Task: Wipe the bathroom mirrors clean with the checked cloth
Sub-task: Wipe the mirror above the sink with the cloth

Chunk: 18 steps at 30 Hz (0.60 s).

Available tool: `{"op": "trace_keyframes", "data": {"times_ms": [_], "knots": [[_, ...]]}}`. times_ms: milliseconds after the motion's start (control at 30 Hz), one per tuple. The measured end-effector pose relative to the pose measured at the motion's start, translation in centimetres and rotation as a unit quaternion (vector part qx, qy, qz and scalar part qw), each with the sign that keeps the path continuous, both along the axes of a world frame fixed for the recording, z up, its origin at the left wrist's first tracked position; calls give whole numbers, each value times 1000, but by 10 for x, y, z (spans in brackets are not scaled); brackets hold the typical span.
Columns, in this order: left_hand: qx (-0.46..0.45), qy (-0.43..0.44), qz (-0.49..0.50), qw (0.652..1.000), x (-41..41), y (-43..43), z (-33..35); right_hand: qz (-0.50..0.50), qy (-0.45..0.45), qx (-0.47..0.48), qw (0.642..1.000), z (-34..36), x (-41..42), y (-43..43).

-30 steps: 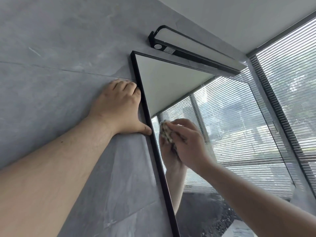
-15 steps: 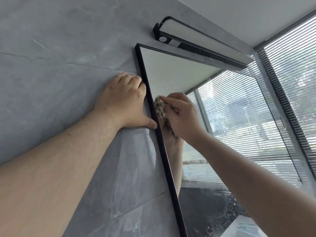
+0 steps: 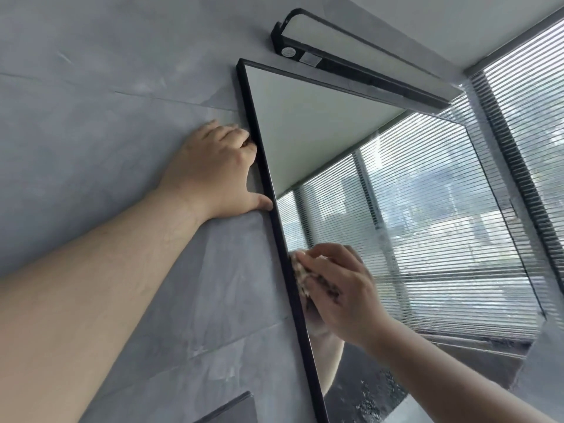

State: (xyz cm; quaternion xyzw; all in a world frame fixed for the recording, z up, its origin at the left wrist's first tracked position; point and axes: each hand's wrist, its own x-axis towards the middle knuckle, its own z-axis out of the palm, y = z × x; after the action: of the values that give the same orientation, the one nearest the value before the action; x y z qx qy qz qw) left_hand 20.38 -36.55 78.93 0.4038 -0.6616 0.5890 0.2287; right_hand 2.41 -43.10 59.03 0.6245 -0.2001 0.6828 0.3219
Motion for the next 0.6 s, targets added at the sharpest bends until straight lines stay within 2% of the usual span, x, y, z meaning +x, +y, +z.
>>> {"op": "trace_keyframes", "data": {"times_ms": [167, 433, 600], "knots": [[8, -10, -13, 1000, 2, 4, -17, 9, -10, -10, 1000, 10, 3, -2], [35, 9, -42, 998, 4, 6, -22, 37, -80, 60, 994, 101, 17, 5], [39, 11, -58, 997, 5, 3, -21, 47, -83, 52, 994, 84, 22, 3]]}}
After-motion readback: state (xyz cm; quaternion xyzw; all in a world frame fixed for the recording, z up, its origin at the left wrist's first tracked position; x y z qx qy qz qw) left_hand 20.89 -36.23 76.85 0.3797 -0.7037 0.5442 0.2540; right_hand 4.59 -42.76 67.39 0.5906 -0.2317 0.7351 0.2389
